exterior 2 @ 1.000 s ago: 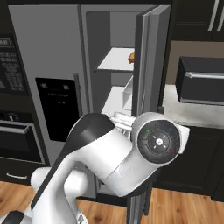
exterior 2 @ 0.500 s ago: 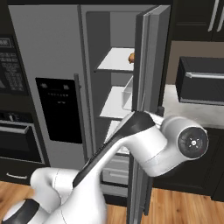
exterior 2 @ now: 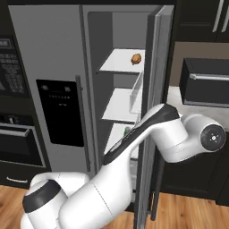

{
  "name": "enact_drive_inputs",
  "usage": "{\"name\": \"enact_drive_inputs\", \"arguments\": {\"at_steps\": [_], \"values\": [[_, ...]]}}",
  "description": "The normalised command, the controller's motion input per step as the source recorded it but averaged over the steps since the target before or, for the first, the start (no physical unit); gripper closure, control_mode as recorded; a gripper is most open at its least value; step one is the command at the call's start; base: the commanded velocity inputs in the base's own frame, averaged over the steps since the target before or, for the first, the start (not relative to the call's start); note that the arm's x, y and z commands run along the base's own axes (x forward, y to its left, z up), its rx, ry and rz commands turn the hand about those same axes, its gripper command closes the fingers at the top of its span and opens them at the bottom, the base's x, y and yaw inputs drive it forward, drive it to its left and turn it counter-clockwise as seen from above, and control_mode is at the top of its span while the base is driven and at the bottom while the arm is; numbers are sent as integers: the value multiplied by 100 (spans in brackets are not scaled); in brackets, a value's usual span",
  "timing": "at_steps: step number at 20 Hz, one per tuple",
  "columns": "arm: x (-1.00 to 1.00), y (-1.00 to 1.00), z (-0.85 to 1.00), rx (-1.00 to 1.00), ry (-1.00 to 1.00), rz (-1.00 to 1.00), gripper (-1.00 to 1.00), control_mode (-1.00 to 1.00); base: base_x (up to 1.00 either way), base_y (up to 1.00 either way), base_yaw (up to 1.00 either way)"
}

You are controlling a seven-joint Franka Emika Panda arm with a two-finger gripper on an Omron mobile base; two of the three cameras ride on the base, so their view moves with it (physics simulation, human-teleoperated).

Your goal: Pick up the frozen chicken drumstick from the freezer, place it on any shelf in the fridge, and close the fridge and freezer doors when done.

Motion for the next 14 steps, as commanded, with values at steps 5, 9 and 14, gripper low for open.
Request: {"name": "enact_drive_inputs", "arguments": {"at_steps": [5,9,14], "values": [[99,94,-3,10,0,5,-100,-100,0,0,0],[100,100,0,2,-1,9,-100,-100,0,0,0],[99,100,0,0,-5,6,-100,-100,0,0,0]]}}
